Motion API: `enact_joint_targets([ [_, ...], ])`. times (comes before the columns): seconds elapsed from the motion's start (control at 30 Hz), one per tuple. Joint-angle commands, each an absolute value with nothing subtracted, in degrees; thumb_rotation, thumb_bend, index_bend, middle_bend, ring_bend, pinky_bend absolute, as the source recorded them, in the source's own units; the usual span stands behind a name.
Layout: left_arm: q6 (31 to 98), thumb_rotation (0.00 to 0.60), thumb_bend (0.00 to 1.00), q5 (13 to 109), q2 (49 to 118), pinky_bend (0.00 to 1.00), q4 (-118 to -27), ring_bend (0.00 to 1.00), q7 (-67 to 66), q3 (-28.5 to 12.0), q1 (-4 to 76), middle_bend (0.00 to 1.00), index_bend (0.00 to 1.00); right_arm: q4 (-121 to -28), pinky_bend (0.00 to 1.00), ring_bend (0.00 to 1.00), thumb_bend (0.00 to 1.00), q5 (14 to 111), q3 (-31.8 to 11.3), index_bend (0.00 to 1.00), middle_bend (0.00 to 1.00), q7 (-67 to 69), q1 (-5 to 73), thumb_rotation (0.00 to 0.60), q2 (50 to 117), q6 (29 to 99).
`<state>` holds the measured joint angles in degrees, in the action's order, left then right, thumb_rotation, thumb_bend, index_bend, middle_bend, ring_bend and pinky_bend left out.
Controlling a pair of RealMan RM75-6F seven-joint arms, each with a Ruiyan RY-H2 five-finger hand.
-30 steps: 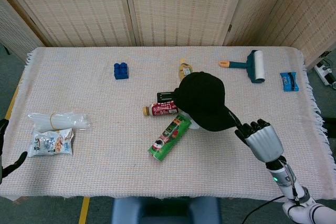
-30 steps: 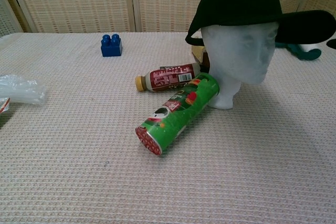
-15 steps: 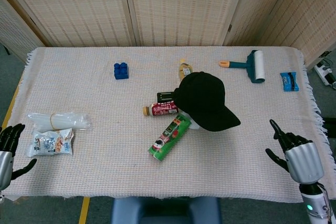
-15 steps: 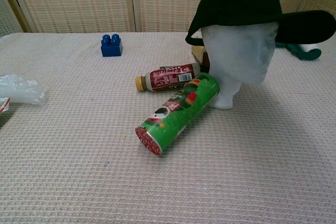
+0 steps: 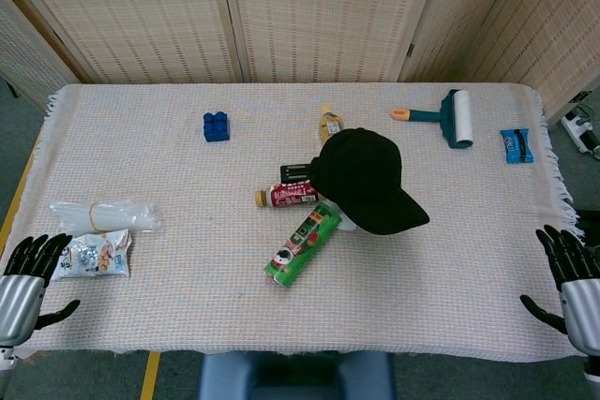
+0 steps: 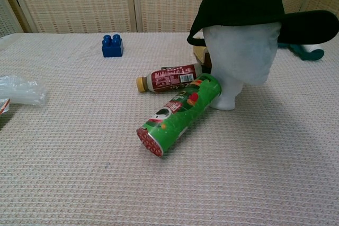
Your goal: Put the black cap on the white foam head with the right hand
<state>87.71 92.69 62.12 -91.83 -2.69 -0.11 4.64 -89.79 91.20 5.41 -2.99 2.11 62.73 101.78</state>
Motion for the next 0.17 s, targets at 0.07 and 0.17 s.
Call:
enact_joint_targets([
  [0.07,88.3,0.600,0.18,93.6,62.8,0.09,-91.1,0.07,-3.9,0.2,4.5,0.13,0.05,-90.4,0.20,0.06,0.03,91.6,5.0,0.00,0.07,-2.4,1.4,0.600,61.7,100.9],
  [0.17,88.4,0.600,0.18,93.6,63.1,0.09,-90.6,0.07,-4.1,0.3,4.5,0.13,0.05,-90.7,0.18,0.06,0.03,92.0,4.5,0.00,0.07,-2.5,1.1,0.600,61.5,100.7],
])
